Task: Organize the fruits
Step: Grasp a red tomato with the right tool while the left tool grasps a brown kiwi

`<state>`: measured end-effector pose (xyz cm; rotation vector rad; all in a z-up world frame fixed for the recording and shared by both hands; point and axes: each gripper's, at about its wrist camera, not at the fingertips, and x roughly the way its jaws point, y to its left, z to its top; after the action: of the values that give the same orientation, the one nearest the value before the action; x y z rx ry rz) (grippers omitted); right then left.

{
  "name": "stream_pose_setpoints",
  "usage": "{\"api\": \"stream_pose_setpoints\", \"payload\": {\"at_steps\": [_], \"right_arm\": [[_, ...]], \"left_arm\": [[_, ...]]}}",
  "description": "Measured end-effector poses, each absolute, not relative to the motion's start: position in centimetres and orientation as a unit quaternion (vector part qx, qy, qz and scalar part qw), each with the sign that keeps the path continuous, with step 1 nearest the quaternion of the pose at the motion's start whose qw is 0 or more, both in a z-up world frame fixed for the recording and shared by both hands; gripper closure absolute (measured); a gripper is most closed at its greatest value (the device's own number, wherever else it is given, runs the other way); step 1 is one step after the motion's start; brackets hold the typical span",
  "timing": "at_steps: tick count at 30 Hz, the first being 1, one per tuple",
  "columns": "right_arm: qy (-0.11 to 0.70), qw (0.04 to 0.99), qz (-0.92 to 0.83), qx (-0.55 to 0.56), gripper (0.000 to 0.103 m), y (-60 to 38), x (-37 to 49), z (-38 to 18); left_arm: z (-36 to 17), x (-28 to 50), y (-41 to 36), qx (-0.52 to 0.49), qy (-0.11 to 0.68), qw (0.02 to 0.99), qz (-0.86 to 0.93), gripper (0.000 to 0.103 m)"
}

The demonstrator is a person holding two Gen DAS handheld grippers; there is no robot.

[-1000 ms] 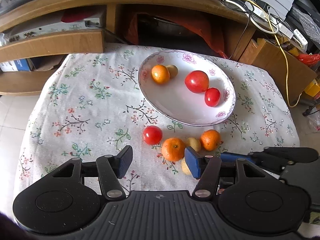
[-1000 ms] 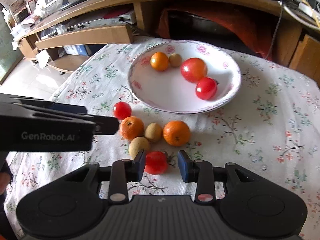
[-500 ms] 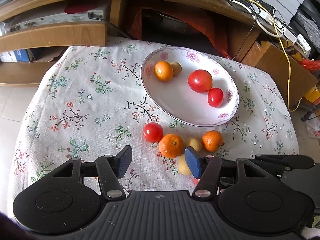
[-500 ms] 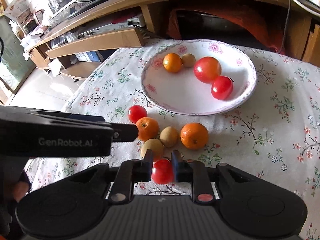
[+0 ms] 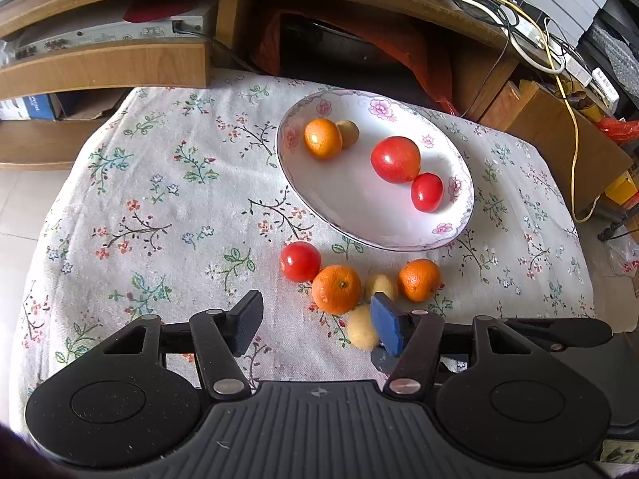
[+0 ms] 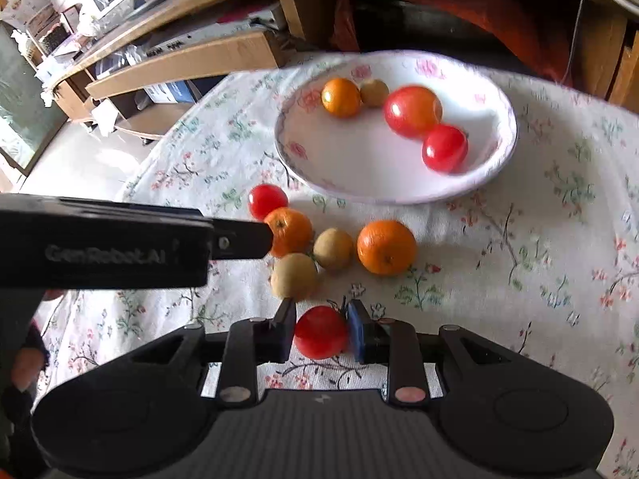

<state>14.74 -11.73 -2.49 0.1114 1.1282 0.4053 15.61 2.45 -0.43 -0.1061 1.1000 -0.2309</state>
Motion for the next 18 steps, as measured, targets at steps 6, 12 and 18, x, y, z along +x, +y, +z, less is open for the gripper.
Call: {"api": "stream_pose_setpoints", "payload": {"at_steps": [6, 12, 18], "right_arm": [[0.53, 0.827, 0.183, 0.033, 0.084, -12.0, 14.2, -2.0], [0.539, 0.827, 0.157, 0.013, 0.084, -14.9, 12.7, -0.8], [0.549, 0.824, 0.138, 0.004, 0.084, -17.5, 11.4, -0.5]], "left_arm": [[-0.9, 15.4, 1.4, -0.045, 0.53, 0.837, -0.129, 0.036], [-2.0, 15.3, -0.9, -0.034, 0.543, 0.825, -0.154, 0.043], [-3.1, 15.1, -3.2, 0.001, 0.534, 0.831, -0.154, 0.047]]}}
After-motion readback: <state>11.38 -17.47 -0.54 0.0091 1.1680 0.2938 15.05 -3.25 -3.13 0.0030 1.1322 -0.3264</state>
